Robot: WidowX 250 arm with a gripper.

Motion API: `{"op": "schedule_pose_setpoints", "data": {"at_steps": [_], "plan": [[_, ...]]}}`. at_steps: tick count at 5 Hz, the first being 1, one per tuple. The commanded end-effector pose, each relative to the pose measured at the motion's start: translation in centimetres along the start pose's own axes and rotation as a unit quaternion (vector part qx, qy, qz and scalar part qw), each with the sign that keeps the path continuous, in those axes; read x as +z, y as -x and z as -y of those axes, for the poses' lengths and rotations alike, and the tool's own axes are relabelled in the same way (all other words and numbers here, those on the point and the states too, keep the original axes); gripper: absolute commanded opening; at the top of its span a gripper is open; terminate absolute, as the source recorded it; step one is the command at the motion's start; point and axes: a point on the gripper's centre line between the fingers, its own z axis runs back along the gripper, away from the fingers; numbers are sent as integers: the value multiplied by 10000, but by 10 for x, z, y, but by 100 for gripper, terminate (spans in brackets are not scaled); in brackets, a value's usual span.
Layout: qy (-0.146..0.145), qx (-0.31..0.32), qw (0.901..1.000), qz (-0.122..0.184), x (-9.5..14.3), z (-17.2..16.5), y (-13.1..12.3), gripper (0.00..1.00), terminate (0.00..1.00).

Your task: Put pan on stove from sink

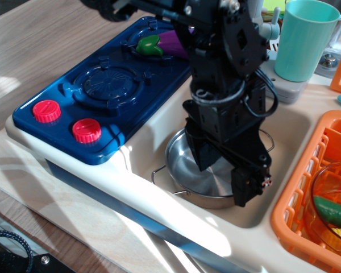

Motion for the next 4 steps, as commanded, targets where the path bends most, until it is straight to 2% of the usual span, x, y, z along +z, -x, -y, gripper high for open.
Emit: {"op": "schedule_pose_setpoints", "data": {"at_steps": [1, 2, 3, 4], "plan": [[-10, -185, 9995, 251, 0, 7, -3, 100, 0], [74, -236, 9990, 366, -15, 6, 1, 100, 0], [8, -217, 9987, 463, -25, 5, 3, 0, 0], [-81, -177, 9992, 360, -15, 5, -1, 0, 0]]}}
